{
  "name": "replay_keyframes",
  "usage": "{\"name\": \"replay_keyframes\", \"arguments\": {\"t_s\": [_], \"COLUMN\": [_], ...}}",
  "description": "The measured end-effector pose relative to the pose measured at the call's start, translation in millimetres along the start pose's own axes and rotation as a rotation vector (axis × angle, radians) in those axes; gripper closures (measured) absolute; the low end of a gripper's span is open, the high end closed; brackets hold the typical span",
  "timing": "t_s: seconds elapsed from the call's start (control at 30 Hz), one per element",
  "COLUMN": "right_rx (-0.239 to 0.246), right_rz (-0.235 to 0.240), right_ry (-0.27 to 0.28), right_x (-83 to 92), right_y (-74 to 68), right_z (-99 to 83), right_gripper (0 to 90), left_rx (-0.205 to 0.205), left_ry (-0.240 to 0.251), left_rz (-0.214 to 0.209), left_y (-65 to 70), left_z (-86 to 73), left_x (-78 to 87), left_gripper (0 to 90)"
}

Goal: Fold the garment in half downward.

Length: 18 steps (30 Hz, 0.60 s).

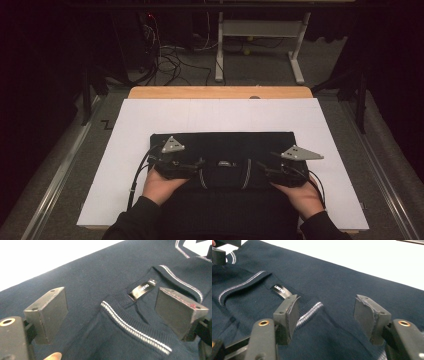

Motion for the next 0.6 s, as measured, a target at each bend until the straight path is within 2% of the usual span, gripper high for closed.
{"name": "replay_keyframes", "arguments": {"t_s": [0.13, 0.17, 0.2, 0.27, 0.3, 0.33, 0.37, 0.4, 0.43, 0.57, 0.6], "right_rx": [0.007, 0.000, -0.009, -0.012, -0.018, -0.022, -0.021, -0.021, -0.018, -0.027, -0.027], "right_rz": [0.002, 0.004, 0.008, 0.009, 0.005, -0.004, -0.005, -0.005, -0.013, 0.003, 0.003], "right_ry": [-0.017, -0.037, -0.054, -0.070, -0.092, -0.142, -0.167, -0.167, -0.212, -0.245, -0.245], "right_x": [-11.7, -21.0, -26.1, -31.8, -37.1, -47.3, -51.7, -51.7, -58.4, -62.5, -62.5], "right_y": [-3.9, -5.4, -6.3, -6.9, -7.6, -7.7, -7.4, -7.4, -6.3, -8.5, -8.5], "right_z": [0.4, -0.7, -1.9, -3.3, -5.2, -9.7, -12.3, -12.3, -17.2, -21.5, -21.5], "right_gripper": [36.4, 36.4, 36.9, 38.8, 40.9, 46.5, 48.9, 48.9, 53.7, 65.8, 65.8], "left_rx": [0.022, 0.053, 0.053, 0.060, 0.058, 0.060, 0.060, 0.062, 0.056, 0.034, 0.033], "left_ry": [-0.037, -0.076, -0.076, -0.136, -0.162, -0.195, -0.195, -0.202, -0.214, -0.238, -0.239], "left_rz": [-0.005, -0.011, -0.011, 0.004, 0.007, 0.017, 0.017, 0.016, 0.012, 0.001, -0.006], "left_y": [-2.0, -4.1, -4.1, -7.3, -8.6, -9.5, -9.5, -9.3, -9.1, -4.0, -2.7], "left_z": [-1.5, -5.3, -5.3, -11.6, -14.7, -19.6, -19.6, -21.0, -22.2, -25.9, -26.0], "left_x": [-11.1, -19.3, -19.3, -26.6, -29.6, -34.0, -34.0, -35.5, -35.9, -38.7, -38.5], "left_gripper": [9.2, 9.5, 10.9, 13.6, 16.2, 24.9, 28.2, 28.2, 37.5, 51.6, 51.6]}}
Point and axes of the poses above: each handheld gripper's, and its own axes: x roughly backward along the jaws, z roughly out of its top, y roughly to its right, the point moved 7 cm from there along -x, roughly forward along the jaws, and after that the axes turned 10 degrees about y, right-handed, at the moved point
